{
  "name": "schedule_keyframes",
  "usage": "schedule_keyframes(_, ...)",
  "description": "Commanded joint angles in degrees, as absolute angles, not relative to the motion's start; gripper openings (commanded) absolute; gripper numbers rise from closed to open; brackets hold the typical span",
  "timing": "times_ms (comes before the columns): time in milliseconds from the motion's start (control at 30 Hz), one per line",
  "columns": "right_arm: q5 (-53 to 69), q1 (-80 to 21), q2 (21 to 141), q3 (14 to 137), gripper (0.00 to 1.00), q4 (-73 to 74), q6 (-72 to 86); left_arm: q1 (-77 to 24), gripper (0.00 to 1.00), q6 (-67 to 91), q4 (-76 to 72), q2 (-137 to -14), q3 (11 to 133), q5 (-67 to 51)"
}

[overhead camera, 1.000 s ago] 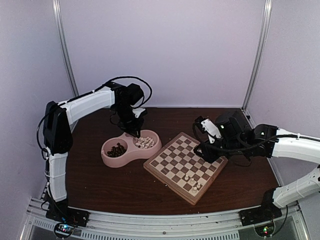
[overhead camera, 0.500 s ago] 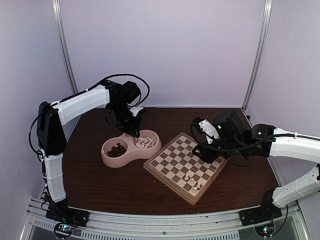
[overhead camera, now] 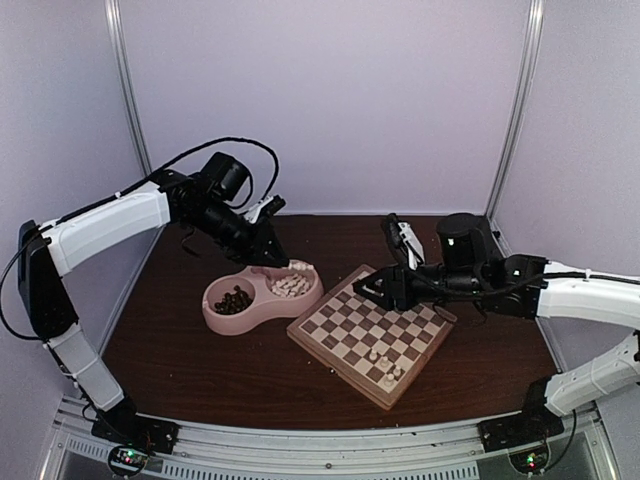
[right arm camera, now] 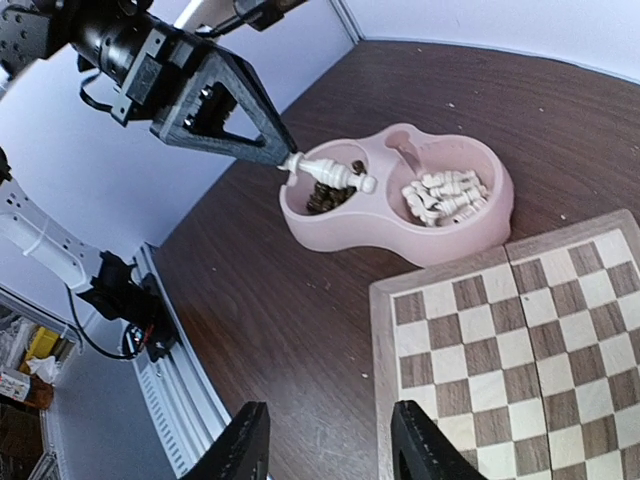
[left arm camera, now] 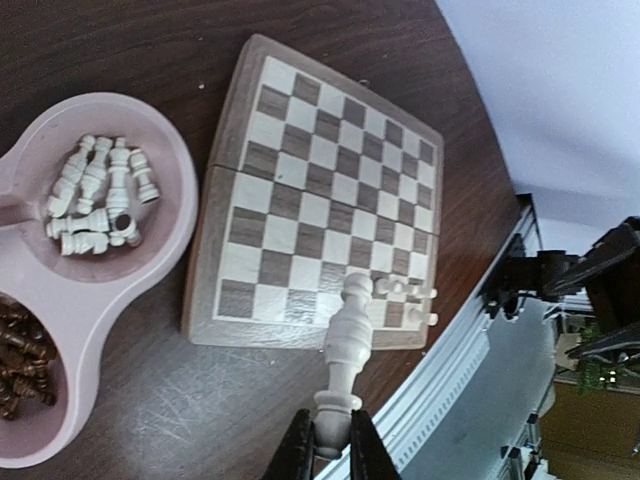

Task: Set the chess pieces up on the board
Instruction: Pass from the left arm to the right

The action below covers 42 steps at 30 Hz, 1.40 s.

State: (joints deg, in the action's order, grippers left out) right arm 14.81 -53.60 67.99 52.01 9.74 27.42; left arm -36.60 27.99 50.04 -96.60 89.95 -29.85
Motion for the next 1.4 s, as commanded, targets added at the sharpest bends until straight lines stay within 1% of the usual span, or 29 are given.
schedule_keyframes(0,24.1,-52.4,71.8,51.7,0.45,-3.7,36.3,-36.9,0.13,34.1,36.4,-93.8,85.2,-39.5)
schedule_keyframes(167,28.7,-50.5,76.0,51.0,0.51,-13.9,43.5,-36.9,0.13,37.2,30.6,-93.4,82.2,-46.0)
schedule_keyframes(433,28.3,-49.1,78.9,51.5,0.52,-15.3,46.0,-36.9,0.13,40.0,25.4,-93.3,79.4,-50.5)
schedule_keyframes(600,27.9,-48.5,79.6,52.1,0.65,-13.8,45.4,-36.9,0.13,40.4,24.8,-93.2,78.9,-52.1)
schedule_keyframes(667,27.5,-48.1,79.8,52.1,0.68,-13.8,45.5,-36.9,0.13,40.7,24.2,-93.1,78.5,-52.7)
schedule_keyframes(733,27.5,-47.7,80.0,52.0,0.69,-13.8,45.9,-37.0,0.13,40.9,24.0,-93.1,78.1,-53.0)
schedule_keyframes(767,27.7,-47.5,80.2,51.8,0.68,-14.1,46.1,-37.0,0.13,41.1,23.5,-93.1,77.9,-53.4)
schedule_keyframes(833,28.7,-47.0,80.5,51.5,0.6,-16.1,46.9,-37.0,0.13,41.6,22.8,-93.1,77.4,-54.2)
schedule_keyframes(867,29.4,-46.8,80.7,51.3,0.57,-17.1,47.3,-37.0,0.13,41.7,22.4,-93.1,77.3,-54.5)
schedule_keyframes(1000,32.1,-46.4,81.6,51.2,0.5,-19.9,48.5,-37.2,0.13,42.2,21.7,-93.2,77.2,-55.6)
schedule_keyframes(1200,33.4,-46.2,82.6,51.3,0.49,-20.5,49.1,-37.4,0.14,42.5,21.2,-93.1,77.3,-56.3)
schedule_keyframes(1367,33.8,-46.1,82.5,50.8,0.36,-21.6,49.5,-37.5,0.14,42.5,21.2,-93.1,77.1,-56.3)
